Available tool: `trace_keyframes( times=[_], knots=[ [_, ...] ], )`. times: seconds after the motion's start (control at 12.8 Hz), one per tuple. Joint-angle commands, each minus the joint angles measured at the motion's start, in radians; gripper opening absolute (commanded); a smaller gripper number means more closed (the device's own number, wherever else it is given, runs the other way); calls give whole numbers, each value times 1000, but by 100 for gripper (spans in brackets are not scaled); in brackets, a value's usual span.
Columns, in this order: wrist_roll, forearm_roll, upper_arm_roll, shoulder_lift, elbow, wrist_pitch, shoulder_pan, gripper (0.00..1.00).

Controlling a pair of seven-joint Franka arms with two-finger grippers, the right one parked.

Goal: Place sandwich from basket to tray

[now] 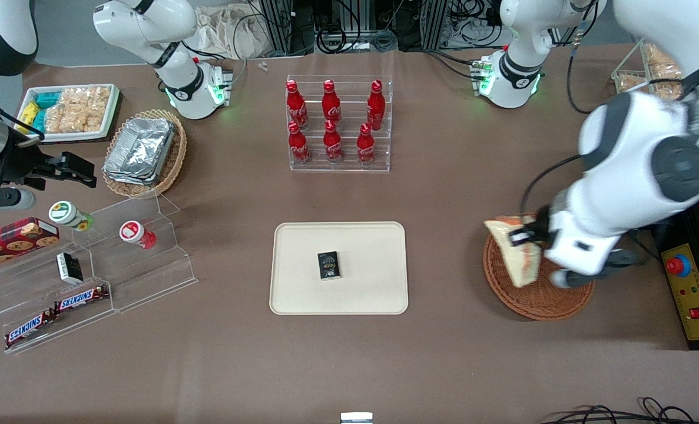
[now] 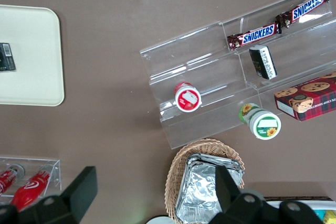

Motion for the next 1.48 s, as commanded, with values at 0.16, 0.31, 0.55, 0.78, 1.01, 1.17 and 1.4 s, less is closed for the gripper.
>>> trace_keyframes(
  times=[0.16, 0.31, 0.55, 0.78, 1.01, 1.17, 1.4],
  knots=[
    [1, 91, 1, 324, 202, 128, -210, 0],
    [-55, 168, 6, 413, 201, 231, -257, 0],
    [-109, 216, 7, 485, 201, 289, -300, 0],
    [-118, 232, 7, 501, 198, 293, -322, 0],
    [-122, 237, 6, 486, 190, 295, -322, 100],
    [-129, 236, 6, 422, 170, 278, -313, 100],
    [-140, 231, 7, 183, -26, 273, -218, 100]
  ],
)
